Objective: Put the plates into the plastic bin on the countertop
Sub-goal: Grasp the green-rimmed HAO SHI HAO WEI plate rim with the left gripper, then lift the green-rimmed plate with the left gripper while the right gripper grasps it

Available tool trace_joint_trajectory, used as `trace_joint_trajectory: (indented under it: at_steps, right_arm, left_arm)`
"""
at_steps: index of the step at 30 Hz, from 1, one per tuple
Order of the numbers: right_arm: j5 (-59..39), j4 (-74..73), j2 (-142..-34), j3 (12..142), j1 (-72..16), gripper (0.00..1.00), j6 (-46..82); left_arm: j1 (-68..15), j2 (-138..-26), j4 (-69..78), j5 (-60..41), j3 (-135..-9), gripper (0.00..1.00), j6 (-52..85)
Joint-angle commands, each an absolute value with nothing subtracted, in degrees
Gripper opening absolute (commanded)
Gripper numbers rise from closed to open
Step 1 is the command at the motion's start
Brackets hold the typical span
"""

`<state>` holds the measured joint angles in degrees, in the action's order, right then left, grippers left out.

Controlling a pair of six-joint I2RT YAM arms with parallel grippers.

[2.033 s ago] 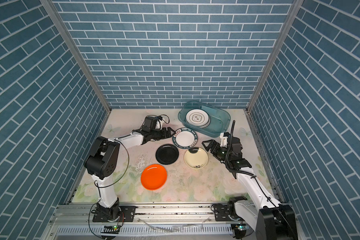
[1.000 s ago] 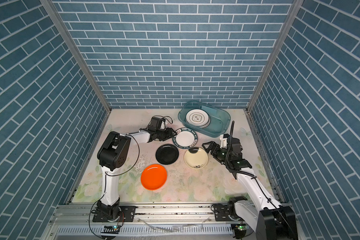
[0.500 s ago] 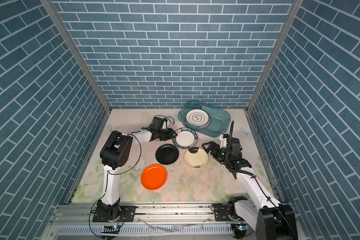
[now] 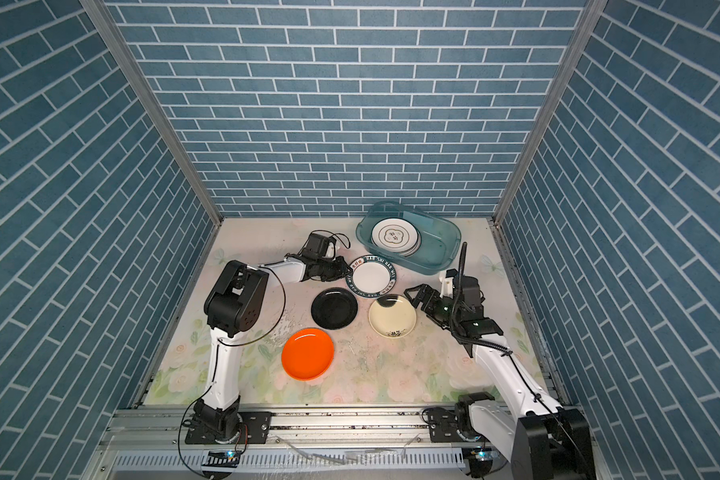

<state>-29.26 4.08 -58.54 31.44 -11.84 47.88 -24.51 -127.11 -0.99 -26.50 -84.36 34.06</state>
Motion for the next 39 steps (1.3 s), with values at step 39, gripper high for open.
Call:
trace_joint_trajectory:
  at_steps: [39]
  right_arm:
    - [-33.9,-7.6,-66.4,34.3,-12.2,0.88,57.5]
  left_arm:
    - [-16.8,-96.7,20.9,-30.6,-56.9,0.00,57.4]
